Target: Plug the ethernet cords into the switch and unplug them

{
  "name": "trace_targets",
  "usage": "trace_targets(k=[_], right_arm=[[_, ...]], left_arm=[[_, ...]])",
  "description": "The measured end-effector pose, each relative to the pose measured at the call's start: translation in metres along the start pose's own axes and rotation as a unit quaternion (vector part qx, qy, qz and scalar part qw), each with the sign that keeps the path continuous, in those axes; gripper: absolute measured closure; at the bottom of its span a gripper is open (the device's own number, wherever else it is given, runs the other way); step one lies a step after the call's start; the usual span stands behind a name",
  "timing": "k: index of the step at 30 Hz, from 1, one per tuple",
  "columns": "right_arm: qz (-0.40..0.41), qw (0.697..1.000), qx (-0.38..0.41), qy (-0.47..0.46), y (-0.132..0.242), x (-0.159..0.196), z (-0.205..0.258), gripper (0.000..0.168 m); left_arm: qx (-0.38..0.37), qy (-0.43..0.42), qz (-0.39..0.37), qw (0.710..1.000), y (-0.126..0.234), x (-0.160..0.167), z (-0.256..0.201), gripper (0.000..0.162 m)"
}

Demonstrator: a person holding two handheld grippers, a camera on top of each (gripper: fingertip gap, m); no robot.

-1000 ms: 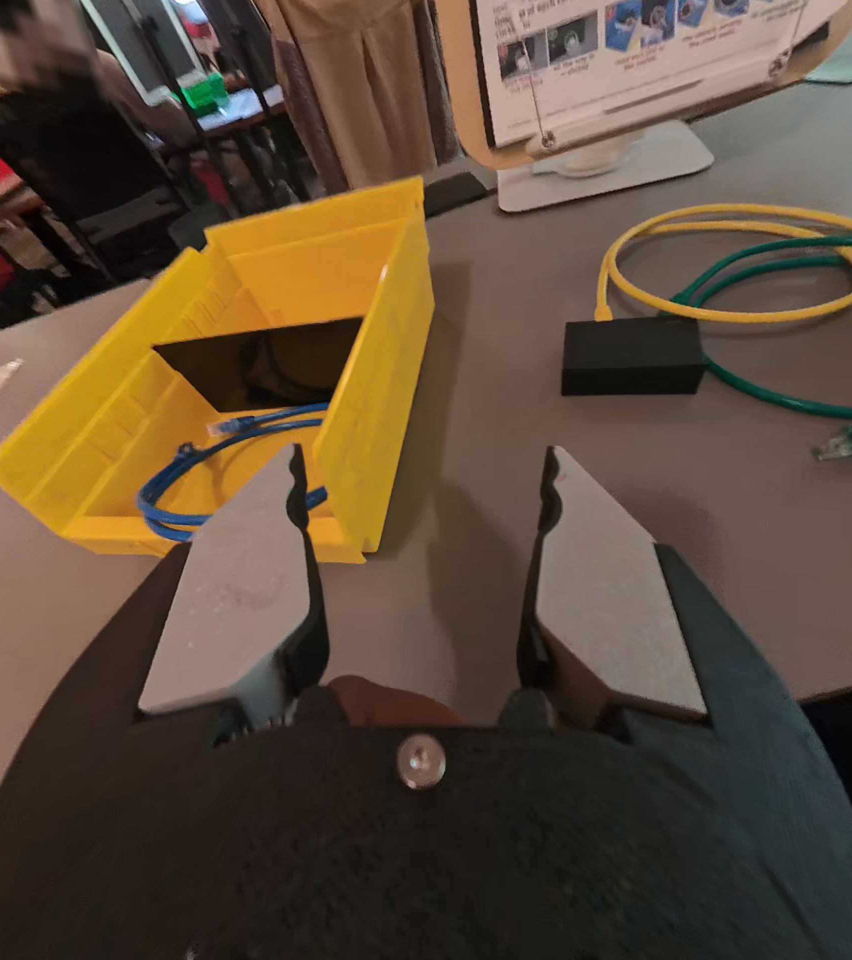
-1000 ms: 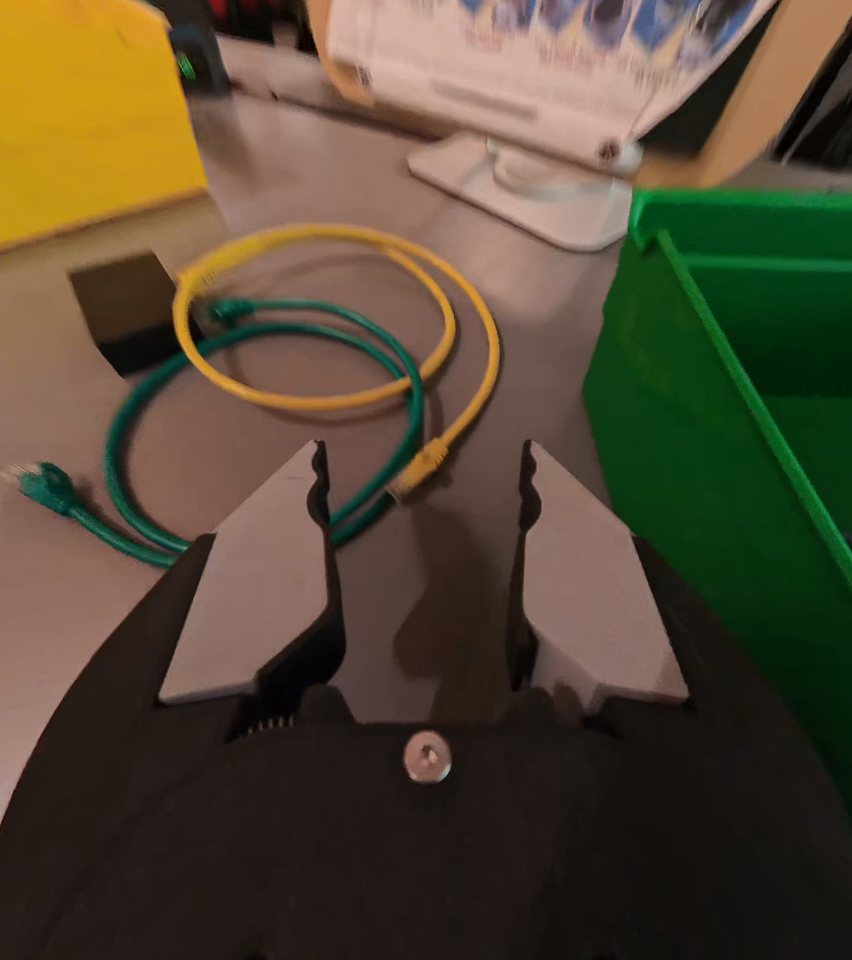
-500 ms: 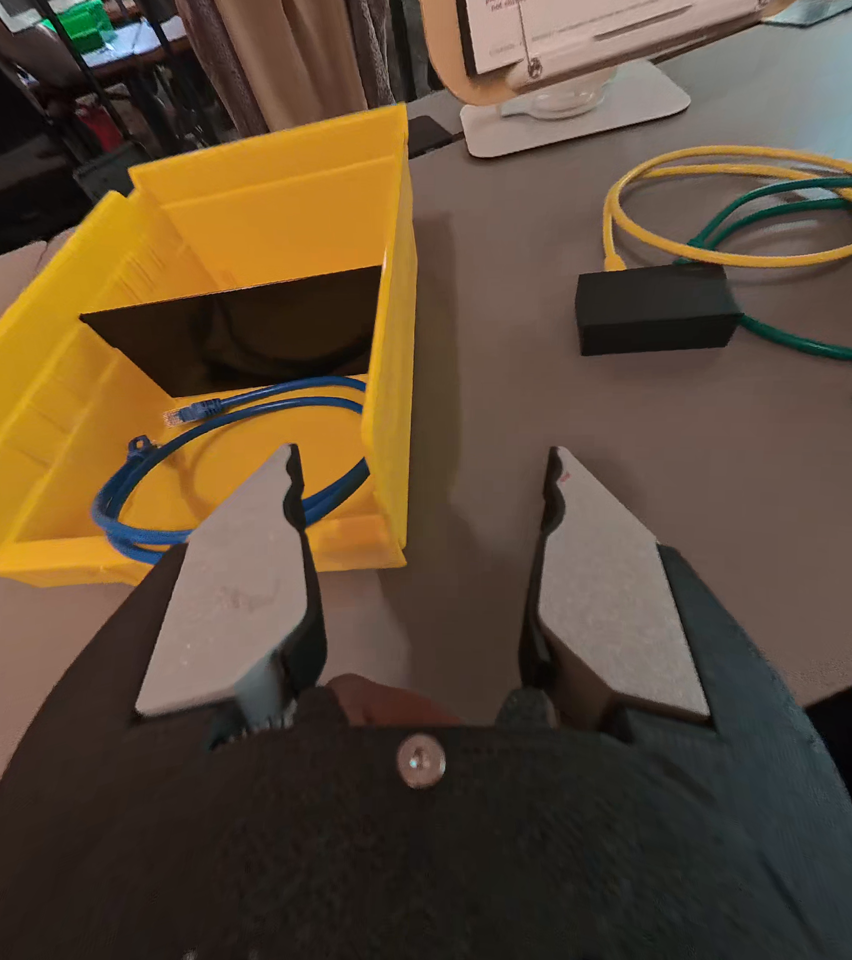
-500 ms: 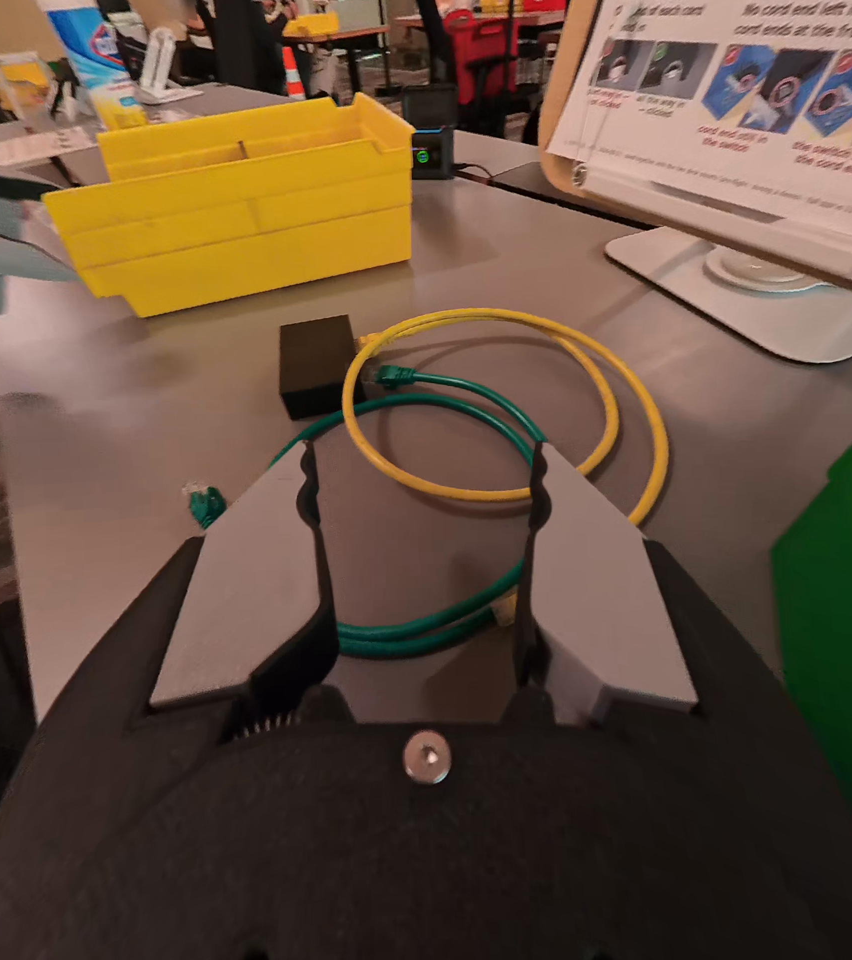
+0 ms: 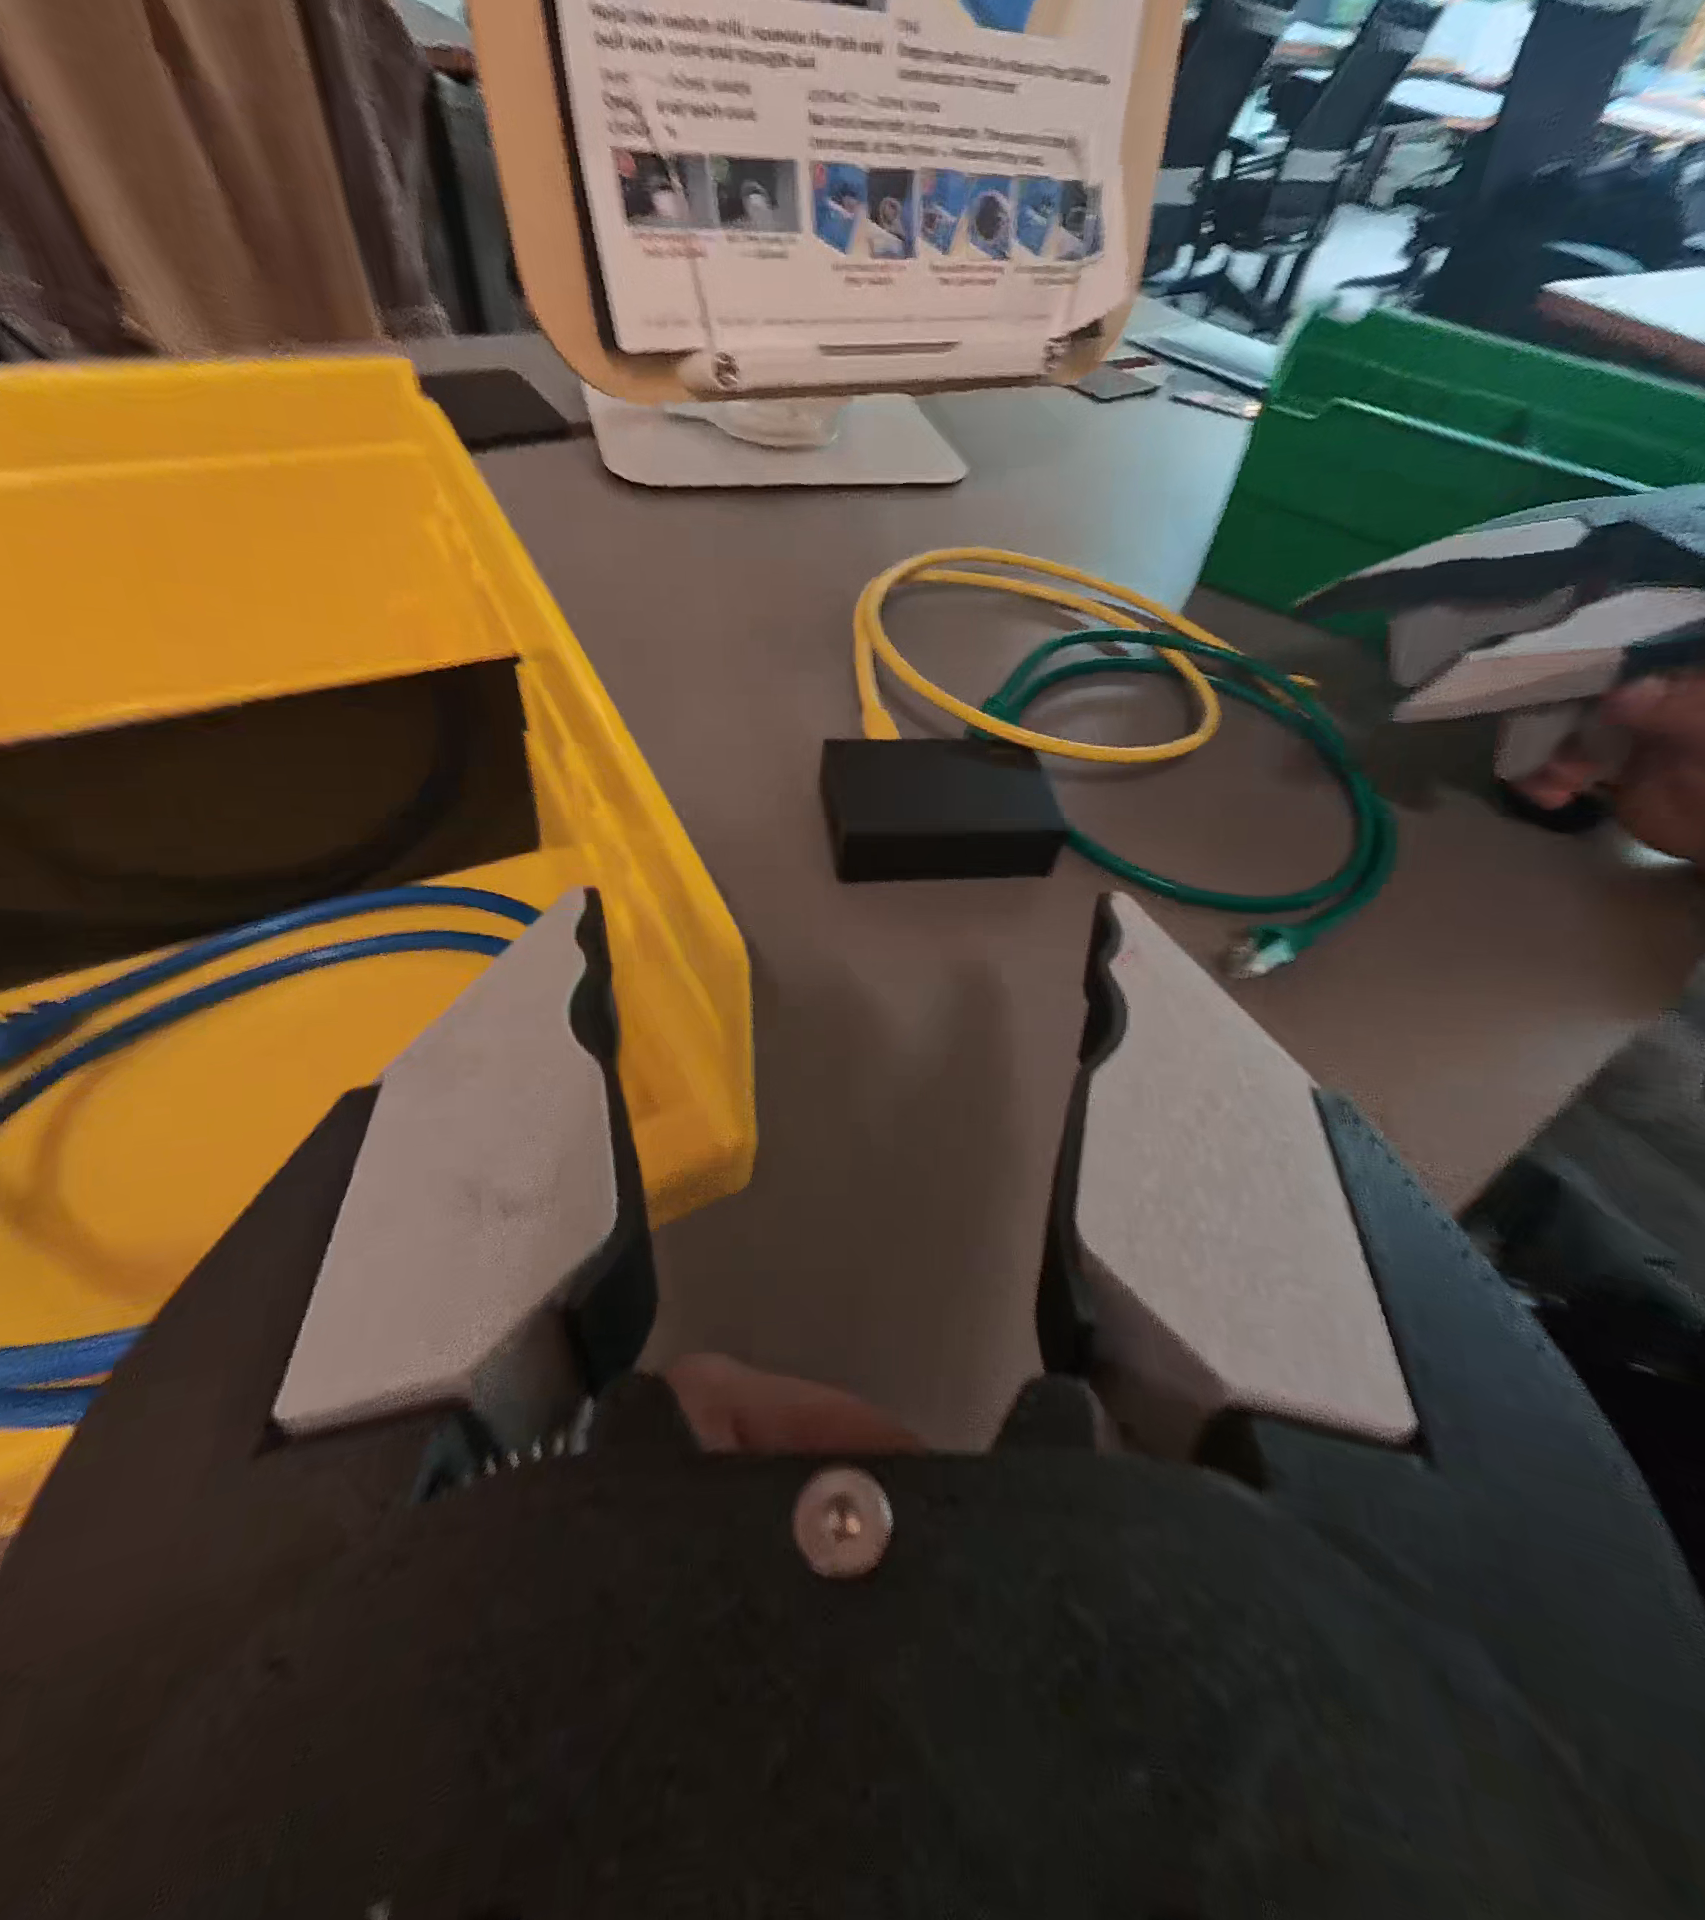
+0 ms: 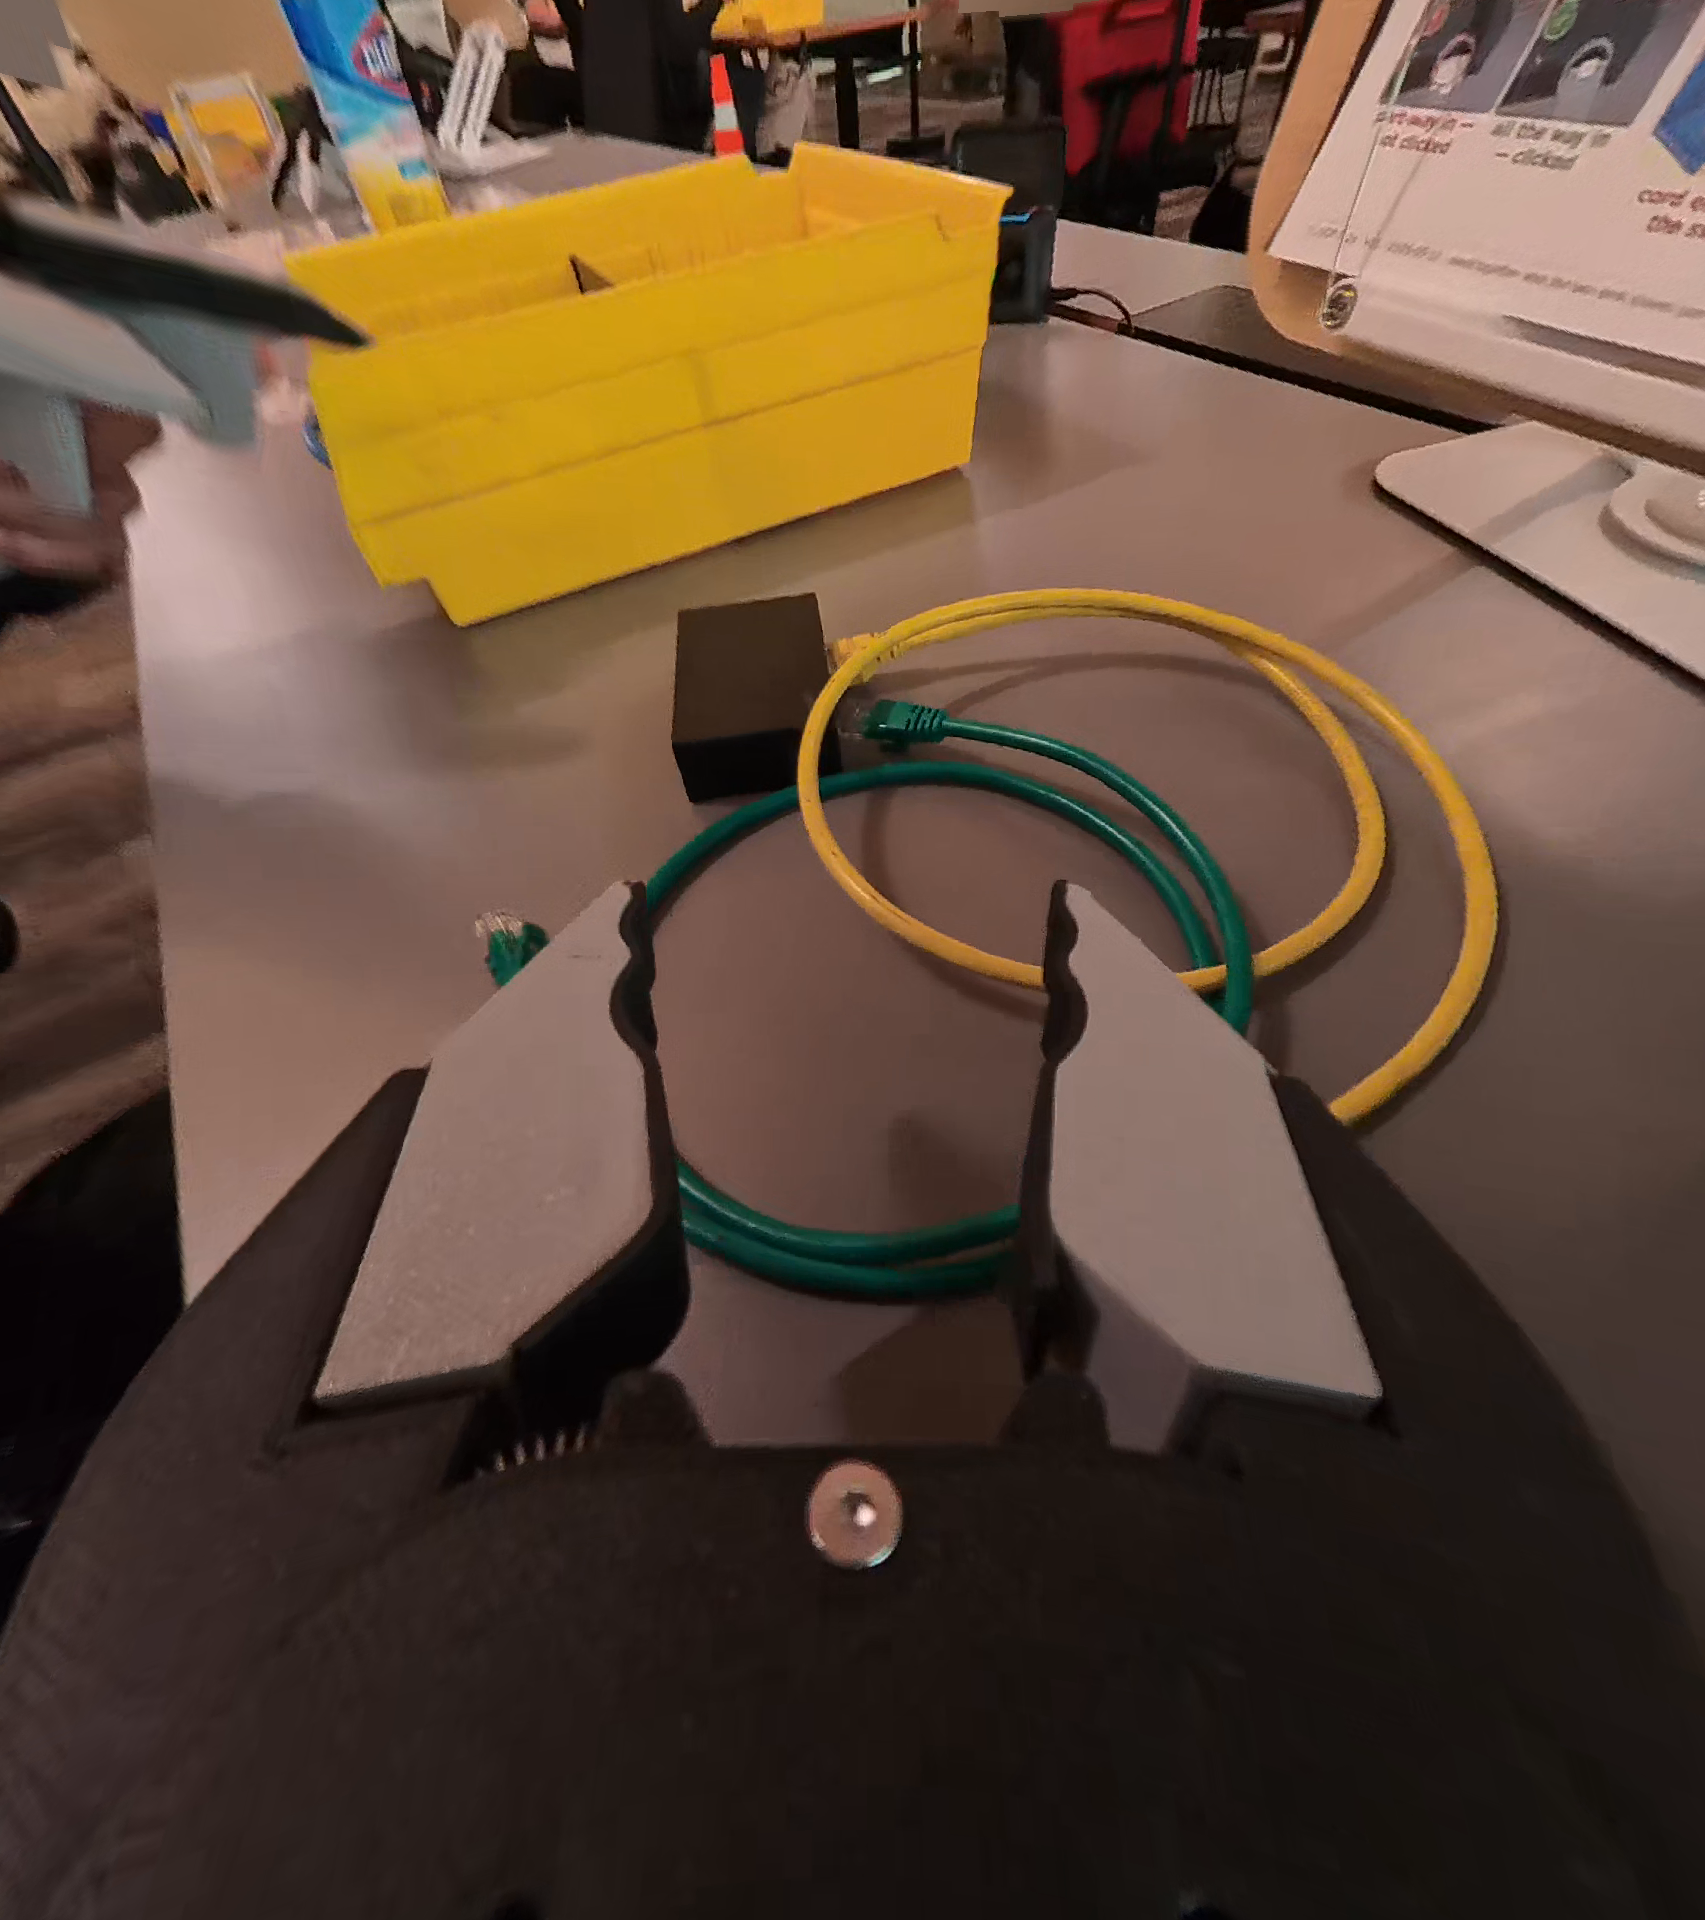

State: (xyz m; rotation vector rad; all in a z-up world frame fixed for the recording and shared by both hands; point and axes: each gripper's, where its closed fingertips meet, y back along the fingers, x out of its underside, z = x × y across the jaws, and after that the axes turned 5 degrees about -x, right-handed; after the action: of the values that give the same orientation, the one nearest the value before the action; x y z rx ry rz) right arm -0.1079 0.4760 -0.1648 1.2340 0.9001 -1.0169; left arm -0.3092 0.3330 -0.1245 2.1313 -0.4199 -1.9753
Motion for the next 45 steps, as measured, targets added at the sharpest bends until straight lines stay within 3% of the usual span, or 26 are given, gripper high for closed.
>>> trace_targets(k=[3,6,8,9,10,12,14,16,19,24,28,30,39,45], right_arm=[[0.02,0.999,-0.01,0.025,-0.014,-0.003,0.008,0.091],[0.056,0.994,-0.077,0.047,-0.041,-0.016,0.036,0.092],[0.104,0.987,-0.096,0.076,-0.065,-0.021,0.045,0.123],[0.118,0.984,-0.104,0.082,-0.078,-0.025,0.048,0.127],[0.129,0.983,-0.104,0.079,-0.091,-0.028,0.048,0.12],[0.16,0.98,-0.095,0.065,-0.117,-0.026,0.044,0.09],[0.212,0.971,-0.09,0.067,-0.13,-0.011,0.04,0.096],[0.221,0.969,-0.089,0.062,-0.126,-0.004,0.039,0.099],[0.171,0.982,-0.053,0.058,-0.105,-0.016,0.016,0.106],[0.108,0.993,-0.043,-0.028,-0.082,-0.023,-0.026,0.106],[0.109,0.991,-0.067,-0.051,-0.079,-0.018,-0.025,0.105],[0.118,0.988,-0.086,-0.046,-0.08,-0.014,-0.017,0.101],[0.134,0.987,-0.07,-0.046,-0.082,-0.011,-0.017,0.102],[0.114,0.989,-0.073,-0.052,-0.081,-0.018,-0.015,0.103]], left_arm=[[-0.035,-0.041,-0.012,0.998,0.002,-0.016,0.004,0.071],[-0.071,-0.076,0.0,0.995,0.004,-0.015,0.01,0.071],[-0.088,-0.096,0.009,0.991,0.01,-0.01,0.018,0.074],[-0.086,-0.104,0.013,0.991,0.014,-0.01,0.021,0.077],[-0.096,-0.104,0.013,0.99,0.018,-0.011,0.028,0.077],[-0.142,-0.103,0.015,0.984,0.026,-0.016,0.049,0.078],[-0.163,-0.101,0.016,0.981,0.033,-0.018,0.056,0.079],[-0.142,-0.097,0.004,0.985,0.034,-0.022,0.038,0.085],[-0.041,-0.109,-0.013,0.993,0.014,-0.019,-0.025,0.088],[-0.038,-0.161,0.046,0.985,-0.069,0.008,-0.07,0.086],[-0.097,-0.176,0.115,0.973,-0.129,0.026,-0.041,0.084],[-0.088,-0.157,0.12,0.976,-0.145,0.026,-0.036,0.085],[-0.055,-0.138,0.134,0.98,-0.142,0.024,-0.048,0.071],[-0.054,-0.142,0.195,0.969,-0.154,0.054,-0.046,0.058]])
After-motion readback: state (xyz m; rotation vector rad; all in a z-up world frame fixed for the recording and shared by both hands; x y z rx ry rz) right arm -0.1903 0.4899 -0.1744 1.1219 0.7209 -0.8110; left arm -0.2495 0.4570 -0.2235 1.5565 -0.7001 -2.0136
